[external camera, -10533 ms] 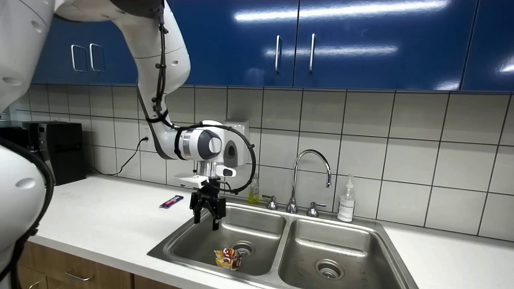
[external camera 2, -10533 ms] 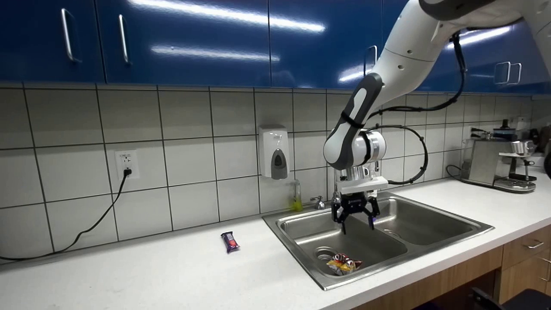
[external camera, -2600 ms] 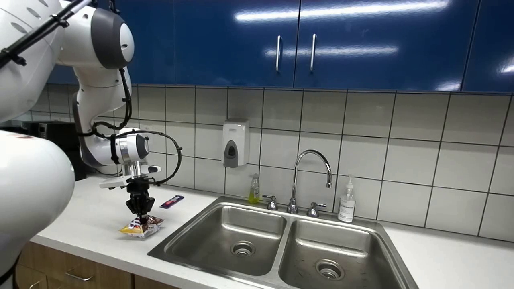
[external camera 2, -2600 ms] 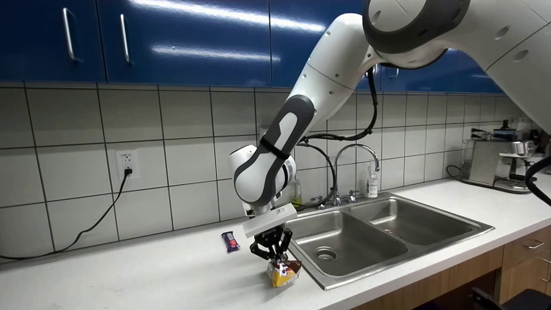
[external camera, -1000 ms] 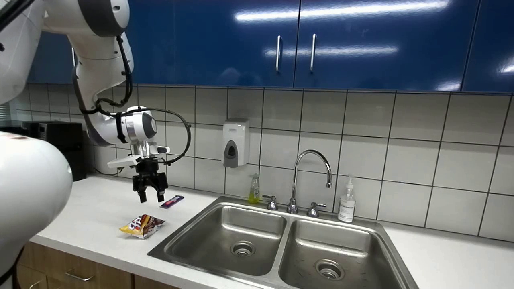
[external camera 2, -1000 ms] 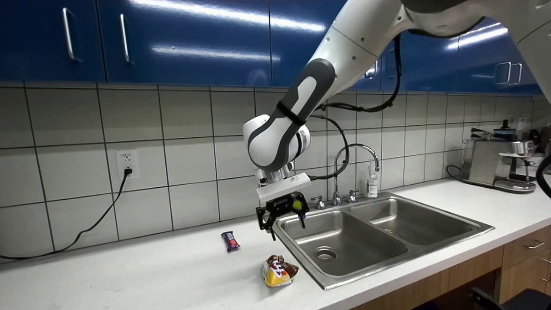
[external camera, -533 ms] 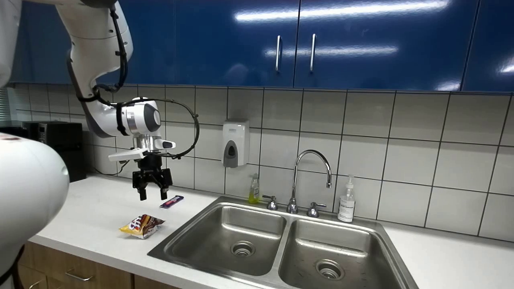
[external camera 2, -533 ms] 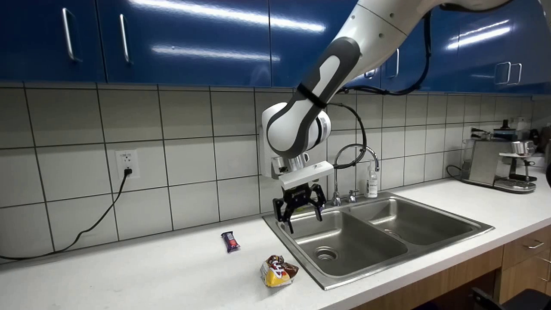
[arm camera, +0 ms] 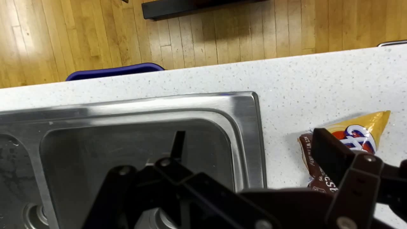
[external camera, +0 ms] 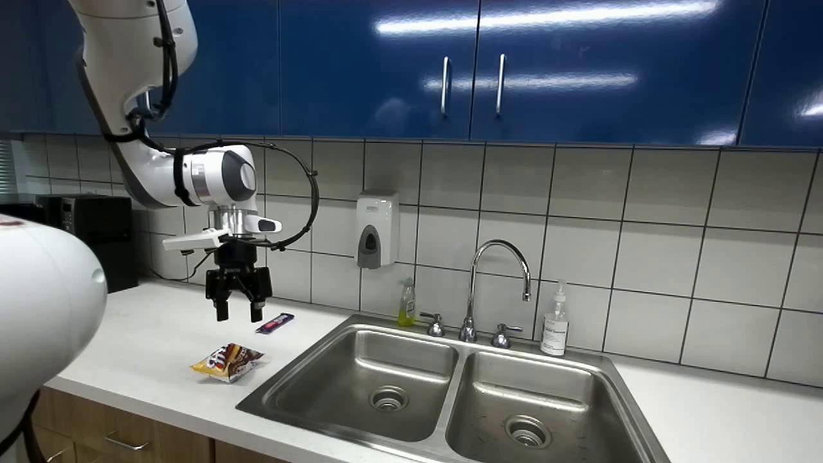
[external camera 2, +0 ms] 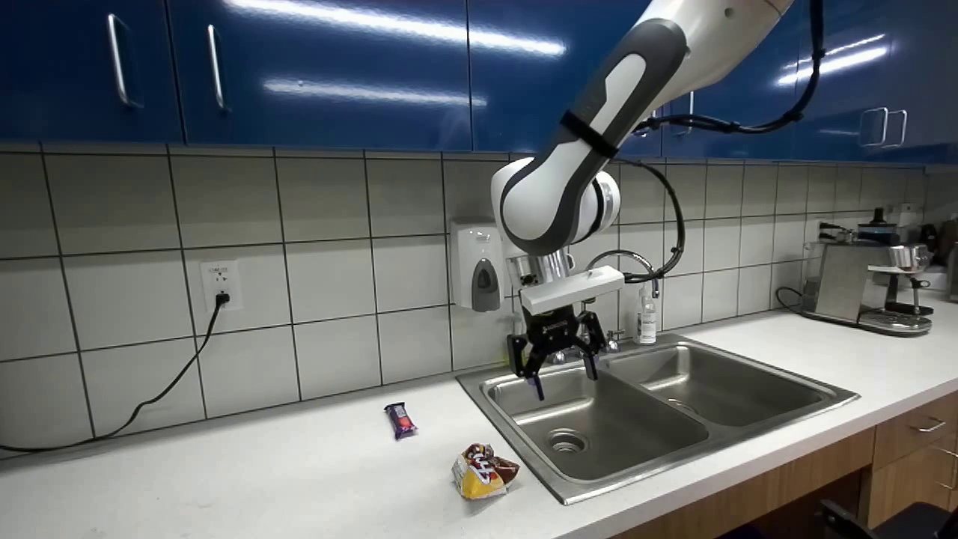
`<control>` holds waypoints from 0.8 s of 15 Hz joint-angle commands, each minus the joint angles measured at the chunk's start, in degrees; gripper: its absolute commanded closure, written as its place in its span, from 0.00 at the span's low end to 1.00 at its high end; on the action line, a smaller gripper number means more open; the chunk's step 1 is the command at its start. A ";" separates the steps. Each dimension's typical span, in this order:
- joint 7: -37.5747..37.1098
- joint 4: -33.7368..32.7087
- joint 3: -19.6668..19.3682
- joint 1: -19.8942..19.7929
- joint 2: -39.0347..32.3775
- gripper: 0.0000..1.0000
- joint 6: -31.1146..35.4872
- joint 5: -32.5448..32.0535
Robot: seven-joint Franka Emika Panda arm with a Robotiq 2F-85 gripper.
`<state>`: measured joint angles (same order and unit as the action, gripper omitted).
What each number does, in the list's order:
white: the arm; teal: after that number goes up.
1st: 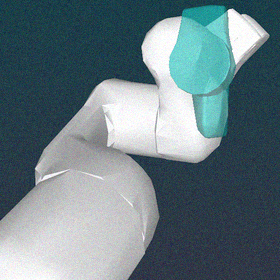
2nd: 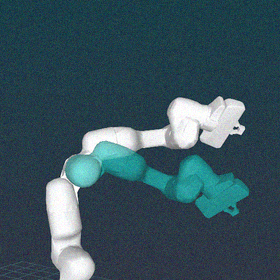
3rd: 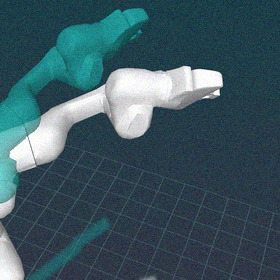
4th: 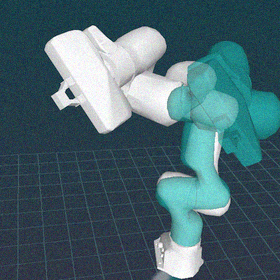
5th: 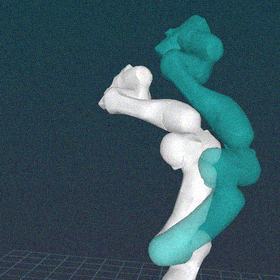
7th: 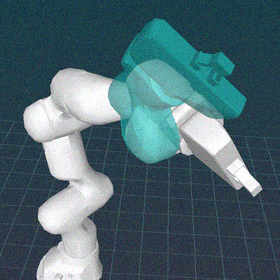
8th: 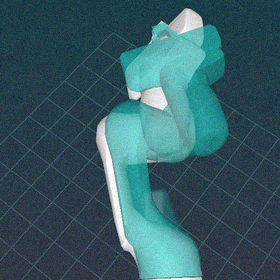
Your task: Put the packet on the counter
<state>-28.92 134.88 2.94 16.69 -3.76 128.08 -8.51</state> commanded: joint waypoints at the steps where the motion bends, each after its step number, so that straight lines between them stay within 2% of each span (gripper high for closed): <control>1: 1.83 6.27 2.20 -2.97 7.65 0.00 -0.15 1.44; 3: 1.80 7.83 2.72 -3.47 10.18 0.00 -2.27 0.88; 4: 0.24 4.87 3.12 -3.69 5.59 0.00 -0.51 0.41; 7: 0.38 6.89 3.62 -4.17 8.27 0.00 -0.92 0.56; 12: 0.40 7.23 3.66 -4.20 8.56 0.00 -0.92 0.57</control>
<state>-28.76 142.15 4.10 15.01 4.76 127.22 -8.21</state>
